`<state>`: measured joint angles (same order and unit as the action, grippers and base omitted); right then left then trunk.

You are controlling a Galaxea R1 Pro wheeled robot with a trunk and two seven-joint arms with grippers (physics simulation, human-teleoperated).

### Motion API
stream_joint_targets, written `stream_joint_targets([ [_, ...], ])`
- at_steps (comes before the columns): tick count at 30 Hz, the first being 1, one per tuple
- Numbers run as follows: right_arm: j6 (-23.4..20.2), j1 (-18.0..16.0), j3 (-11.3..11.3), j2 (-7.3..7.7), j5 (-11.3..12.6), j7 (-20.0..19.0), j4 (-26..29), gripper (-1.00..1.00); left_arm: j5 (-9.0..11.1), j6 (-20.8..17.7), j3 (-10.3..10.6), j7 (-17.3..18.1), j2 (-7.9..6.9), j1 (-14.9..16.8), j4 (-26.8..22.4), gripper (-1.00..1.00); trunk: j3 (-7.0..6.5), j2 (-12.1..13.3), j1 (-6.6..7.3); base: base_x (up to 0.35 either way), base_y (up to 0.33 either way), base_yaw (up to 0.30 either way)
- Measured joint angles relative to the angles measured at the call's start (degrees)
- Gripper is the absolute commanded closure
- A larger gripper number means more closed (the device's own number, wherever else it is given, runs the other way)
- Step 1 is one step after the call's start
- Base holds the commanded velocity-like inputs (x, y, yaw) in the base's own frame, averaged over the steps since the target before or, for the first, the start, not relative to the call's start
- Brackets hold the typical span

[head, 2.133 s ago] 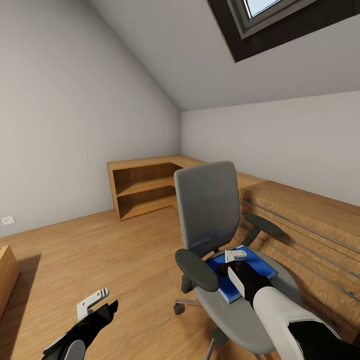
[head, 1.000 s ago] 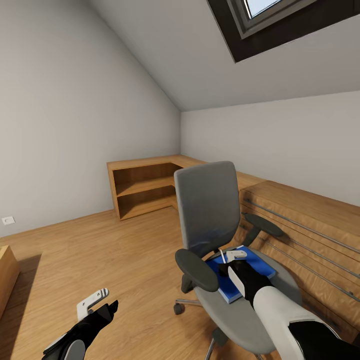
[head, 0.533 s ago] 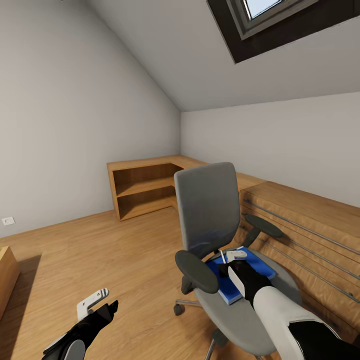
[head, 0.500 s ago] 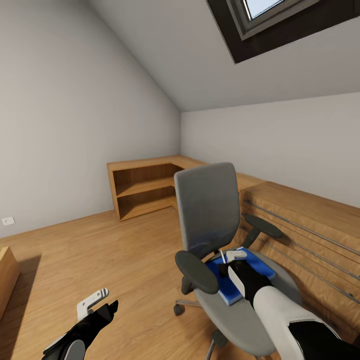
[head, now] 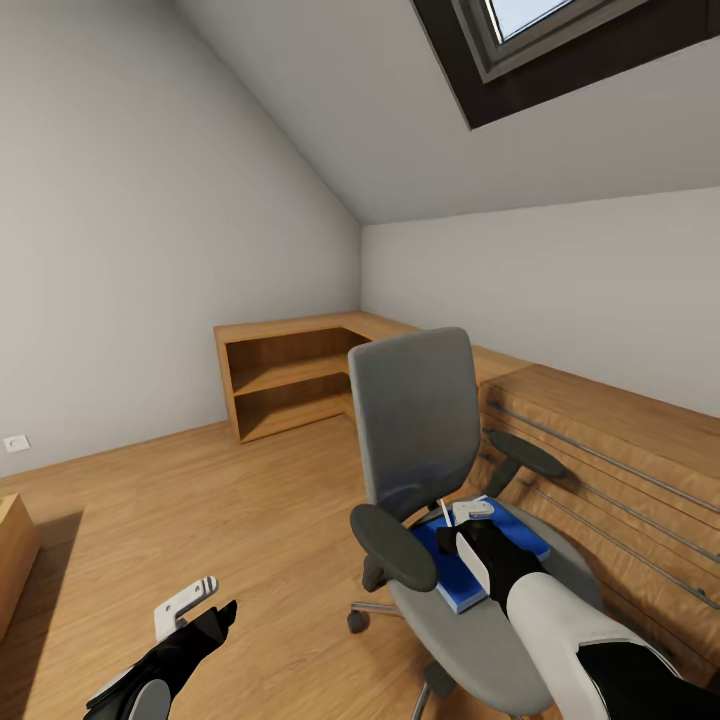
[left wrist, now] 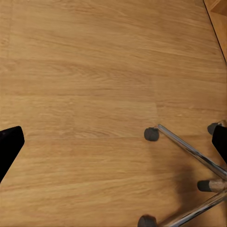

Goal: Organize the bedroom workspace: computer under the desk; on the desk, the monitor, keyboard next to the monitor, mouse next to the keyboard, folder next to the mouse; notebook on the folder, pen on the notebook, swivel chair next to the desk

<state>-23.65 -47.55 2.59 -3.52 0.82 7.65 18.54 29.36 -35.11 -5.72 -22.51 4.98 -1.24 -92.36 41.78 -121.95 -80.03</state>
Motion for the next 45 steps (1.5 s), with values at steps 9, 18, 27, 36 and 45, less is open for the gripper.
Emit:
stream_joint_targets([
  [9, 0.0, 0.0, 0.03, 0.0, 0.0, -0.01, 0.0, 1.0, -0.03, 0.01, -0.03, 0.19, -0.03, 0.0, 0.43, -1.0, 0.0, 0.0, 0.0, 0.0, 0.0, 0.0],
  [18, 0.0, -0.03, 0.01, 0.0, -0.04, -0.02, 0.0, 1.0, -0.04, 0.09, -0.03, 0.26, -0.08, 0.0, 0.76, -1.0, 0.0, 0.0, -0.03, -0.159, 0.0, 0.0],
  [27, 0.0, -0.01, -0.03, 0.0, -0.11, 0.0, 0.06, 1.0, -0.01, 0.06, -0.03, 0.31, -0.09, 0.0, 0.79, -1.0, 0.0, 0.0, -0.01, -0.2, 0.0, 0.0],
  [36, 0.0, 0.0, -0.04, 0.0, -0.16, 0.01, 0.12, 1.0, -0.05, 0.02, -0.03, 0.35, -0.08, 0.0, 0.79, -1.0, -0.71, 1.59, 0.87, -0.025, 0.0, 0.0],
  [45, 0.03, -0.01, -0.04, 0.01, -0.16, 0.01, 0.14, 1.0, -0.08, 0.02, -0.03, 0.26, -0.05, 0.0, 0.79, -1.0, -2.33, 5.2, 2.85, -0.002, 0.0, 0.0],
])
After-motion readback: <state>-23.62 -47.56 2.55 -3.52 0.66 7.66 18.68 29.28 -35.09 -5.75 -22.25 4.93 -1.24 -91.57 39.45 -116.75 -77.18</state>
